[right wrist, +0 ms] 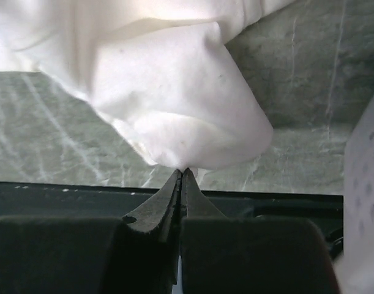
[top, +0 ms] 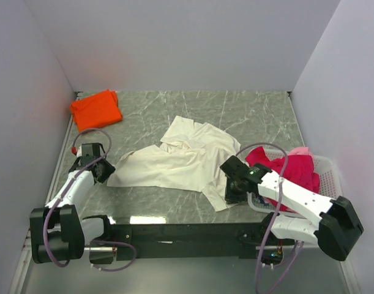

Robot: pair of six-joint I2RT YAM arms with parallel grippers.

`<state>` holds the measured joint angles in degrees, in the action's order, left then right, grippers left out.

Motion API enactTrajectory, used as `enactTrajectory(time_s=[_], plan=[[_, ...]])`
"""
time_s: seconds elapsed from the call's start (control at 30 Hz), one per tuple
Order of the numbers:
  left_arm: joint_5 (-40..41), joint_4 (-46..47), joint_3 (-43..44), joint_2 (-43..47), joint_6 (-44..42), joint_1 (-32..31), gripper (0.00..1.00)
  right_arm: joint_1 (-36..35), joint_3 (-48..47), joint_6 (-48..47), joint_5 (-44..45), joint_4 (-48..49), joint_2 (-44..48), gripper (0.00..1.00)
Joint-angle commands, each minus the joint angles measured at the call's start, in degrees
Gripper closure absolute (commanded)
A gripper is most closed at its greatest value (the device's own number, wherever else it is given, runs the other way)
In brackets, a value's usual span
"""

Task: Fold and stack the t-shirts
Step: Flatten the tshirt out

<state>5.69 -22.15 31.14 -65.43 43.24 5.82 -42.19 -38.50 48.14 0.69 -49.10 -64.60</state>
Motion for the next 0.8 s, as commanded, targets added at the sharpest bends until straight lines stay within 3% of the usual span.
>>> enactTrajectory(time_s=[0.0, 0.4, 0.77], plan=[[1.6, -0.2, -0.9, 2.1, 2.0, 0.2, 0.63, 0.9, -3.9, 0.3, 2.7, -4.7, 3.3, 1.0], [4.1, -2.4, -3.7, 4.4, 7.4, 0.2, 0.64, 9.0, -8.9, -3.2, 4.1, -5.8, 4.1, 1.0], [9.0, -6.4, -2.4, 1.6, 10.5, 0.2, 0.65, 14.5, -9.6, -4.9, 0.2, -3.1, 2.1, 1.0]])
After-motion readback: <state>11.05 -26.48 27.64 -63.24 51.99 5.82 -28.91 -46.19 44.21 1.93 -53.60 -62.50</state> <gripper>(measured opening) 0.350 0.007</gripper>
